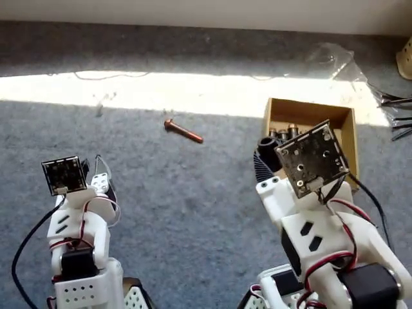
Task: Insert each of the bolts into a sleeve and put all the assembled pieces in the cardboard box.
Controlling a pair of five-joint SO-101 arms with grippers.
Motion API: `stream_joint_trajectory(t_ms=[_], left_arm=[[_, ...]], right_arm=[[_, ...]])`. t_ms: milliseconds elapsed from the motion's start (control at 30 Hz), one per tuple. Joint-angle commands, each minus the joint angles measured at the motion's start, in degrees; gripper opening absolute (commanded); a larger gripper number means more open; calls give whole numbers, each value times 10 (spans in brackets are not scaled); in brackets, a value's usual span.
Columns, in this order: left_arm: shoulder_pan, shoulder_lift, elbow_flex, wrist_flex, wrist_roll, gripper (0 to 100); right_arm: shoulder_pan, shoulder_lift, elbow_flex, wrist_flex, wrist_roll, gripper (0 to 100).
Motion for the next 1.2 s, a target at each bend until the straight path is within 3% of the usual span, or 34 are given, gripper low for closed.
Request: stream_joint_trajectory(t_ms=[0,133,567,767,1000,1167], left_arm=[[12,-7,25,-74,-5,88],[12,-7,46,-113,-5,88],[12,-7,47,-114,-5,88],[12,-7,47,-114,-5,88],[12,-7,47,-114,-5,88],[12,-7,47,-114,-5,90]], right_arm=[[2,-74,114,-98,0,5],[2,-132,211,-147,0,5],[1,-150,394,-248,-14,5],[3,-151,428,-258,-79,5],[5,-162,429,-232,-81,5],[5,-268,435,-231,-77,5]])
